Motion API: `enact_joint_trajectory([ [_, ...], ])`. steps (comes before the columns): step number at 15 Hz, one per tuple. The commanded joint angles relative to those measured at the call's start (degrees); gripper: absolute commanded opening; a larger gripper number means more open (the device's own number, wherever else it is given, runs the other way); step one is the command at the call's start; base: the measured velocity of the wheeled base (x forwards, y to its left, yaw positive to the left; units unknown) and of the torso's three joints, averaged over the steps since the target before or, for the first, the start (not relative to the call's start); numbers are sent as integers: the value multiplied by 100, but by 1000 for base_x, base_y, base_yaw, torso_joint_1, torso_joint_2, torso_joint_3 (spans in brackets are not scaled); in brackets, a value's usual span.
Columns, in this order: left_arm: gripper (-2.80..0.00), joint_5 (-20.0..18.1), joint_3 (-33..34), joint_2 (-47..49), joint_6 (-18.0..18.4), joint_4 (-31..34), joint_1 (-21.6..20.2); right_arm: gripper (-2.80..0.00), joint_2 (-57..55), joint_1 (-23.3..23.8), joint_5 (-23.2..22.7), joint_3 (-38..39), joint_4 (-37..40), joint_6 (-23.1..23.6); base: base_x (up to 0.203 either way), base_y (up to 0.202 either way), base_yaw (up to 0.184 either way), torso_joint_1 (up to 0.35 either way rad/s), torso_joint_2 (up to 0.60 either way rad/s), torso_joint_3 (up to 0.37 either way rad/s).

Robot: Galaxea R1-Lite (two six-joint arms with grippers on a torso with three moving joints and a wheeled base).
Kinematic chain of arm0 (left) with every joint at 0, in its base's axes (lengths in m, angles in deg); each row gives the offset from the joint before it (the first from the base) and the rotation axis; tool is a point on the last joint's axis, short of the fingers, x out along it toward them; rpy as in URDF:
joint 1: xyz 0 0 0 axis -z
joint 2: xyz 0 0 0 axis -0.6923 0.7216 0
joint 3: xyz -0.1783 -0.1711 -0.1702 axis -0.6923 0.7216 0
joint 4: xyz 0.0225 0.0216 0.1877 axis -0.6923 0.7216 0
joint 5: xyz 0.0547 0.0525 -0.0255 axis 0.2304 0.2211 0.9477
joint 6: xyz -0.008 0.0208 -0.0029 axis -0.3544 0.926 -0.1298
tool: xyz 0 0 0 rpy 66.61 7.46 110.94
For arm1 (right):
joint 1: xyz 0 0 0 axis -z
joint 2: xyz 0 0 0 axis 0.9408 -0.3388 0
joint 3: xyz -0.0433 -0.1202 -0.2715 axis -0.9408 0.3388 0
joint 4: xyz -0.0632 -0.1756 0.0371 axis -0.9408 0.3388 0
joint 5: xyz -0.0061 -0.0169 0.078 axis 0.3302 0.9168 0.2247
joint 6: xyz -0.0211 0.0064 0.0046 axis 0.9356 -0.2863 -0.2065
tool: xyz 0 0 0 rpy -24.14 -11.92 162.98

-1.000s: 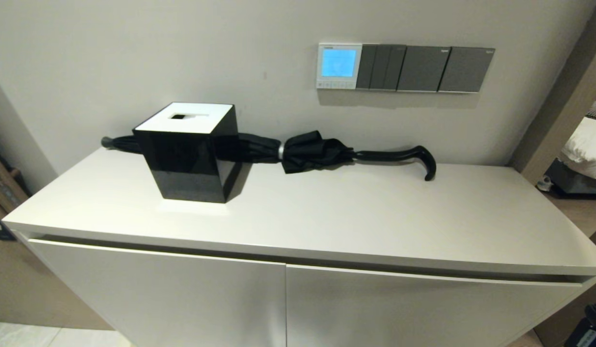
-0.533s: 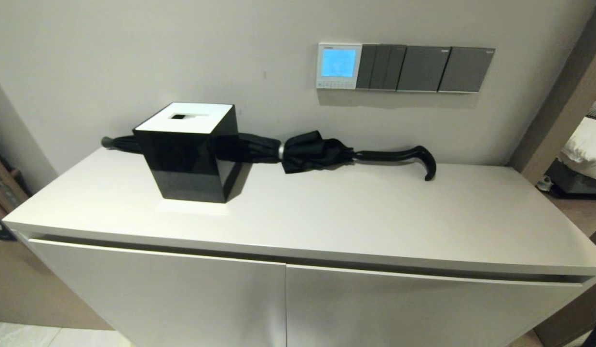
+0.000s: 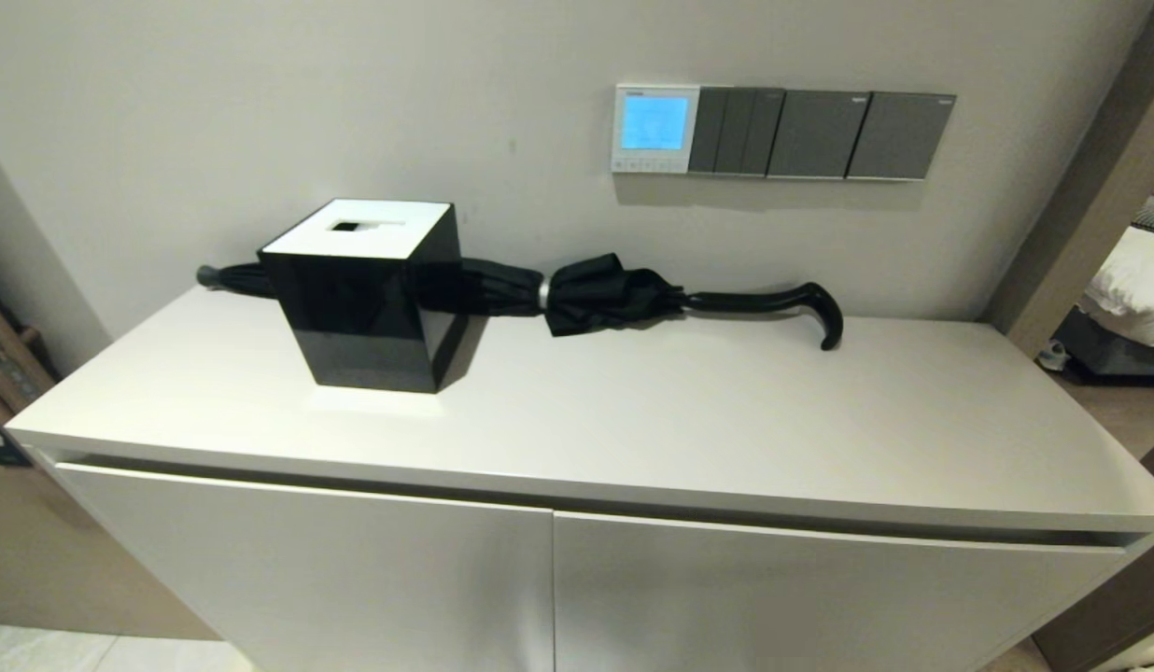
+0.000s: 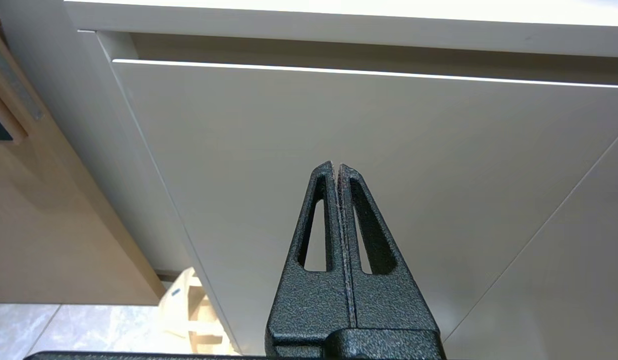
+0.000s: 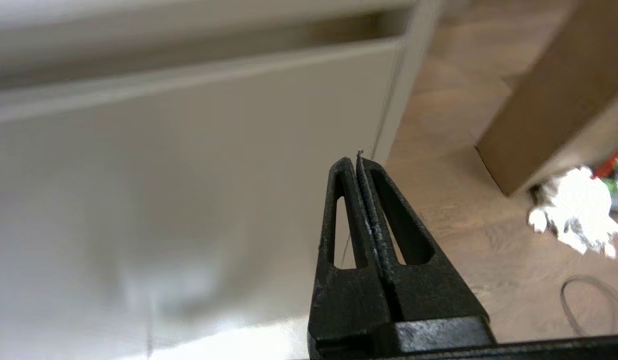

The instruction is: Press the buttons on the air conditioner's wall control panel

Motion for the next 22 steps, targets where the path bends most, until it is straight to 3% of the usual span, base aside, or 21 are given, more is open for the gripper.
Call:
enact_joint_trajectory([
  [1, -280, -1, 0, 0, 0, 4, -2, -280, 474, 53, -326, 66, -61, 318, 0, 0, 0, 0, 0, 0],
  [4, -280, -1, 0, 1, 0, -5, -2, -280, 1220, -410, -381, 40, 251, 464, 0, 0, 0, 0, 0, 0],
  [7, -280, -1, 0, 0, 0, -1, -2, -280, 1724, -530, -723, -103, 955, 169, 0, 0, 0, 0, 0, 0],
  [12, -280, -1, 0, 9, 0, 4, -2, -280, 2042, -546, -1021, 100, 903, 128, 0, 0, 0, 0, 0, 0],
  [15, -280, -1, 0, 0, 0, -5, -2, -280, 2042, -540, -1022, 100, 893, -211, 0, 0, 0, 0, 0, 0],
  [22, -280, -1, 0, 0, 0, -5, -2, -280, 2015, -546, -995, 100, 910, -264, 0, 0, 0, 0, 0, 0],
])
